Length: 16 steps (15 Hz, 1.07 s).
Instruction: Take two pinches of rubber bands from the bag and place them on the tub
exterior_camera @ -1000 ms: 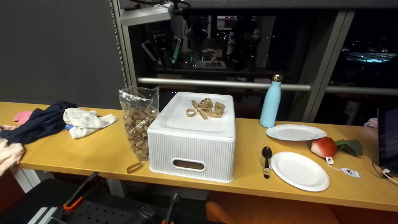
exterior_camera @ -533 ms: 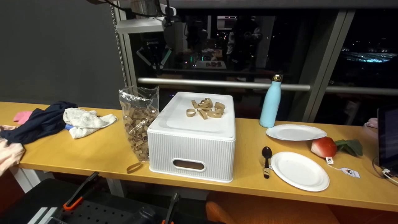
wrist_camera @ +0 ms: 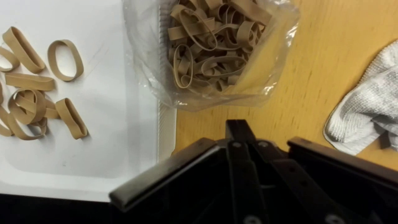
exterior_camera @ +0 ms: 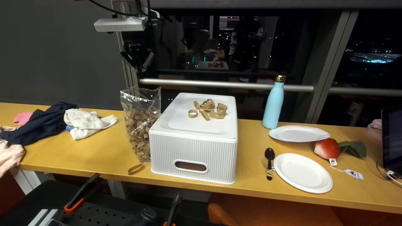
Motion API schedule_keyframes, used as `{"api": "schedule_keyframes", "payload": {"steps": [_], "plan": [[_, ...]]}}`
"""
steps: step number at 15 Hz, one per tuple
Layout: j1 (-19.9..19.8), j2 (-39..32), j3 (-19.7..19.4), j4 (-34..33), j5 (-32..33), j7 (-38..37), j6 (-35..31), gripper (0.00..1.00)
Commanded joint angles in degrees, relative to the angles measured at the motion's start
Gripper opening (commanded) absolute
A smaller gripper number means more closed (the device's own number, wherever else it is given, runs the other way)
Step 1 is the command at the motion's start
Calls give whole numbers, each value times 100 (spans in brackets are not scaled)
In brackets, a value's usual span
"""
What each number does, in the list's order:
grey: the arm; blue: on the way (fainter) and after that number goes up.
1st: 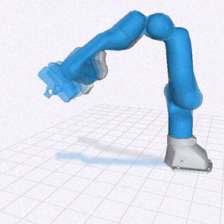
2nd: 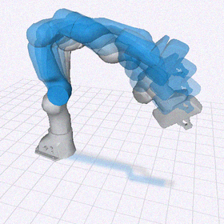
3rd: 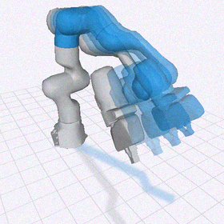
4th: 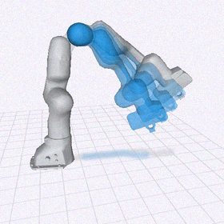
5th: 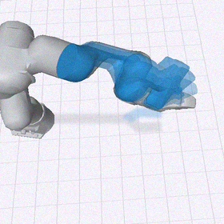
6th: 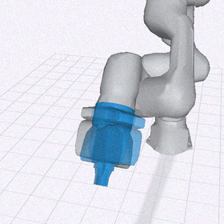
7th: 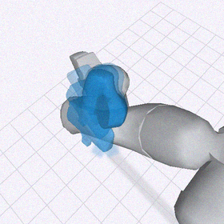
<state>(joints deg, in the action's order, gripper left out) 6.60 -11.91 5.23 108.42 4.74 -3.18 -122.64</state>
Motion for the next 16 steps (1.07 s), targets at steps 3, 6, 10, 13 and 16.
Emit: {"api": "schedule_keyframes", "payload": {"steps": [3,6,10,13,16], "plan": [[-54,105,-30,285,-222,-91,153,0],[-144,27,-104,396,-238,-57,81,0],[-216,-179,-103,363,-302,3,-10,0],[-228,-454,-66,234,-458,94,-166,0],[-207,-654,-26,209,-588,136,-285,0]]}}
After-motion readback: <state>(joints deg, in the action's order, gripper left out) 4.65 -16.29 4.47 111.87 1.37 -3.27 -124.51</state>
